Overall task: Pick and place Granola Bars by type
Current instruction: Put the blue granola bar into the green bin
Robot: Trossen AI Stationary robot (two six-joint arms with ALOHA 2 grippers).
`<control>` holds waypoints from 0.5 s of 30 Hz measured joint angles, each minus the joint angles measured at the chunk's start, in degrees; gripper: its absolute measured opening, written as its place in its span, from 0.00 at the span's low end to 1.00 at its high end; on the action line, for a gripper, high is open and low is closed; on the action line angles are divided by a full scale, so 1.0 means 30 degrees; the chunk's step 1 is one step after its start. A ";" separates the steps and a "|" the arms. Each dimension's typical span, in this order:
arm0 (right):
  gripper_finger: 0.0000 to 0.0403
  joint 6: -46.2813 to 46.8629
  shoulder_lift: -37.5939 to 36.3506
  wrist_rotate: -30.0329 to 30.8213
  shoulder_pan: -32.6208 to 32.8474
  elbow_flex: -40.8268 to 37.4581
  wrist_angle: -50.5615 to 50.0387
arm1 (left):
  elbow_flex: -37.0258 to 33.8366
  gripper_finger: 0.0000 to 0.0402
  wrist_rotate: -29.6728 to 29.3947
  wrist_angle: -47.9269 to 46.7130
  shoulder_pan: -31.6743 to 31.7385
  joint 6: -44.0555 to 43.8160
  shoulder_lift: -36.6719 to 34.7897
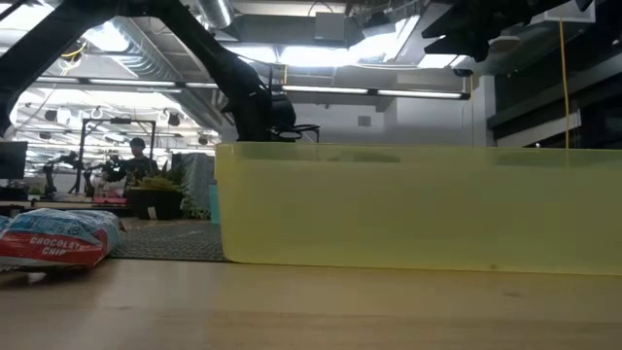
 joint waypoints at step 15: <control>0.55 0.0023 -0.0002 -0.0007 -0.0006 0.0000 -0.0068 | 0.0000 0.27 -0.1154 -0.0221 0.0000 -0.0031 -0.0852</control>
